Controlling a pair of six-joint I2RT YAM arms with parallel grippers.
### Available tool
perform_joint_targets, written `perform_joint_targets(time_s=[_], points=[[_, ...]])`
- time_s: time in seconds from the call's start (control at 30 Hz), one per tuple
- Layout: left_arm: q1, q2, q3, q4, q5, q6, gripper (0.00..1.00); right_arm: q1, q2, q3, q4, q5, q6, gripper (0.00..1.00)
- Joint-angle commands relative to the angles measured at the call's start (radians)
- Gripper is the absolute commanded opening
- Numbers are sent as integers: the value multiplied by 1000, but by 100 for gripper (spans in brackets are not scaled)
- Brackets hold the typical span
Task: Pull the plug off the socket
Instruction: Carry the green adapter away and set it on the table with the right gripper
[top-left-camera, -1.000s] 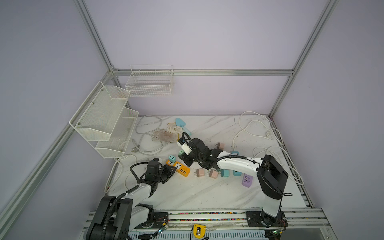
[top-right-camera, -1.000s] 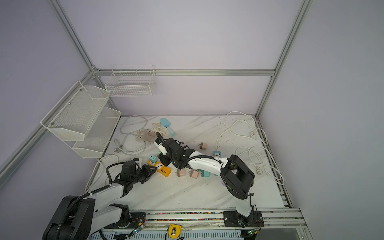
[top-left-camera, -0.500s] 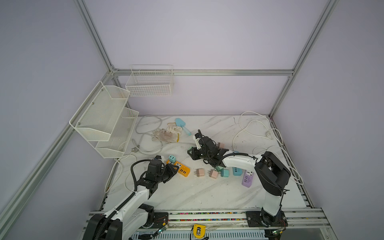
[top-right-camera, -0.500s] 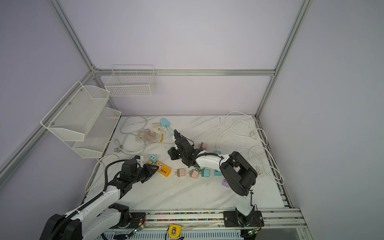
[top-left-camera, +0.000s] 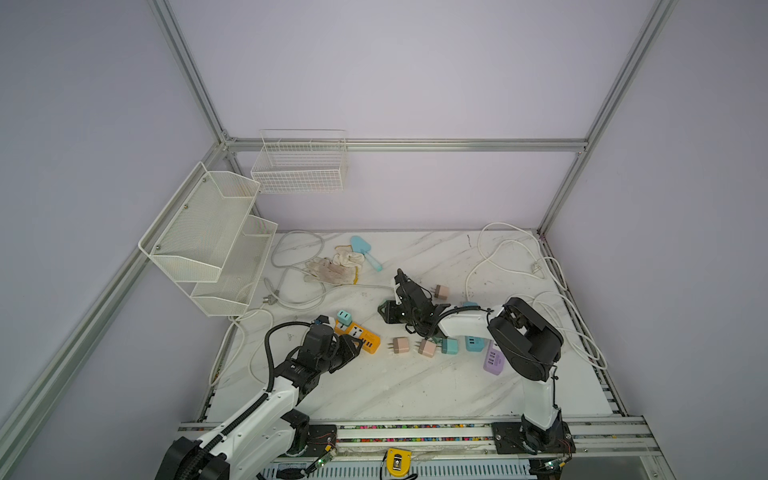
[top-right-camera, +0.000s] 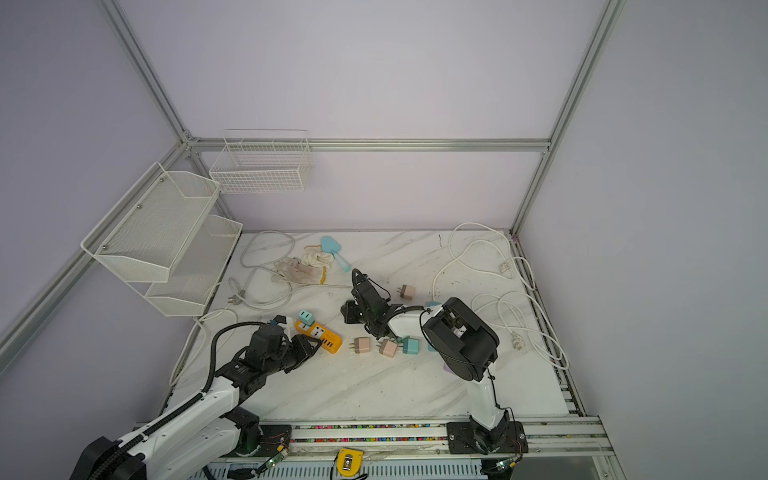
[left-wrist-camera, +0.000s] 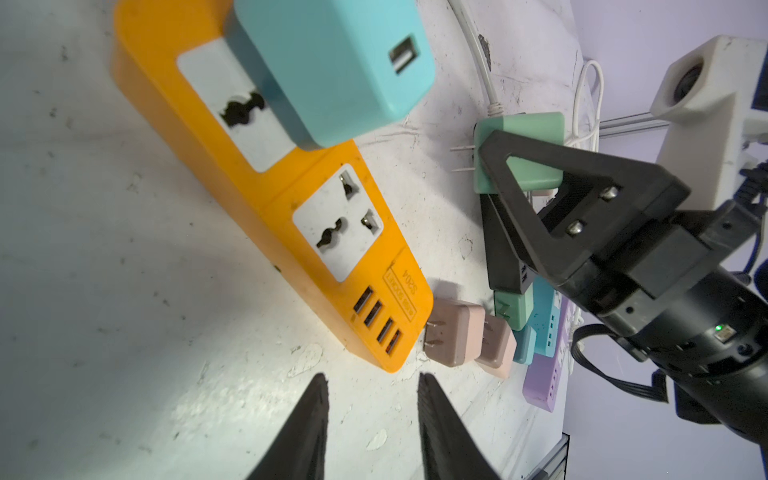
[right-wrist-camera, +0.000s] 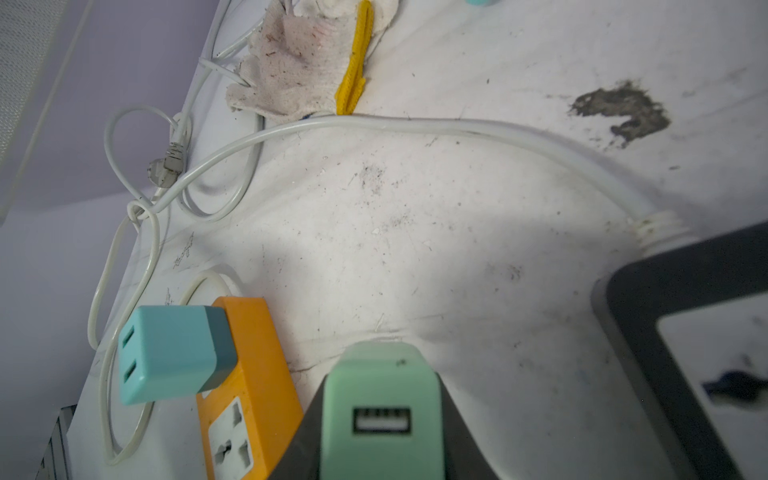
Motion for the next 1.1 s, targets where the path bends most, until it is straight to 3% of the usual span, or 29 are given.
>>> perform_joint_targets(time_s=[0.0,0.3,0.5,0.7,1.07], points=[[-7,-22,83,-3,-28,21,38,-6,21,-3,49,31,23,12],[-7,-66,74,-44,-67,32,41,-7,51,3,49,44,32,19],[-8,-64,71,-46,-76,35,42,-7,48,-3,42,58,35,31],[-7,-65,68,-48,-99,43,43,-7,15,-3,-25,114,13,51],[-7,-109,86,-102,-157,82,45,-6,-97,-34,-109,188,-37,72]])
